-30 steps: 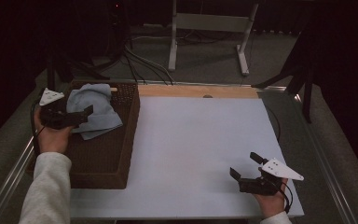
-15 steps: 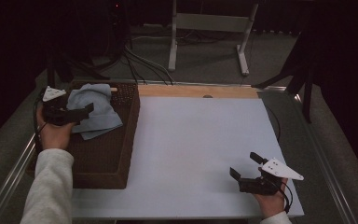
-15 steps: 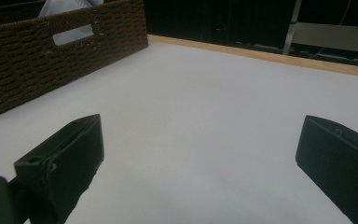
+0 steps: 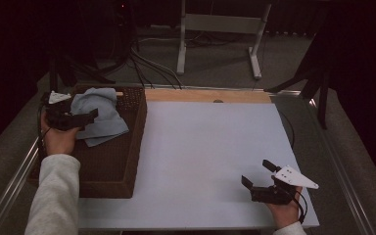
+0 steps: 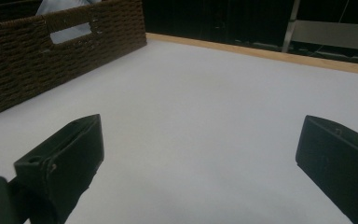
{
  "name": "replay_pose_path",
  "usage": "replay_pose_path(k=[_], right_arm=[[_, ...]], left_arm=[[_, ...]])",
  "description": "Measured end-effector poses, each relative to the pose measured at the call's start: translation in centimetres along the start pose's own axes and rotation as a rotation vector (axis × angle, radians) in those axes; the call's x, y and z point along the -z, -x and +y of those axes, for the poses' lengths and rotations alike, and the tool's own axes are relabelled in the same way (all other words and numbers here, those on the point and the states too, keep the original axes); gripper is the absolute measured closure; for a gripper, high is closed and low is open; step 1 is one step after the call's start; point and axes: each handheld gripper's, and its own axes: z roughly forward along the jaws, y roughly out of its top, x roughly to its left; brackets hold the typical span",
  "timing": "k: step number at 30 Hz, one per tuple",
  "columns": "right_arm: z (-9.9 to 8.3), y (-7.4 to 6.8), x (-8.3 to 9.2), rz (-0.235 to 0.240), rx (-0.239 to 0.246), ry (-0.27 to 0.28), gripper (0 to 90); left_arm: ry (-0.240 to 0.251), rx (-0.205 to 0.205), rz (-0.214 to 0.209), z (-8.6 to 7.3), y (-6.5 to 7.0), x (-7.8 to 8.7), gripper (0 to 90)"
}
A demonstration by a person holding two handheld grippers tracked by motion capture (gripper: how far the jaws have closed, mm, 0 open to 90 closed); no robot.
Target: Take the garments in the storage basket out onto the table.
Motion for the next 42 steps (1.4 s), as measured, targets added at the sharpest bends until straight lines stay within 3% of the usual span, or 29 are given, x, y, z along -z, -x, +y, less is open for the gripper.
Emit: replay_pose_path(k=[5,12,17,31,36,42], right_arm=[[0.0,0.0,0.0,-0.002,0.003,0.005,1.1],[0.0,0.0,0.1,0.000,0.000,0.006,1.1],[0.0,0.1,0.1,0.000,-0.001,0.005,1.2],[-0.1,0.6,0.2,-0.005,-0.013,0.008,1.1],[-0.1,0.6,0.2,-0.005,-0.015,0.011,1.1],[-0.2,0.7,0.3,-0.010,-0.022,0.011,1.1]], left_arm=[[-0.026,0.005,0.018,-0.2,-0.2,-0.7,0.3],[-0.022,0.005,0.039,-0.3,-0.4,-1.3,0.3],[-0.053,-0.011,0.065,-0.4,-0.6,-2.2,0.3],[-0.090,0.032,0.084,-0.8,-1.8,-4.3,0.3],[-0.097,0.045,0.124,-1.1,-2.1,-5.1,0.3],[-0.121,0.070,0.108,-1.5,-2.2,-6.1,0.3]])
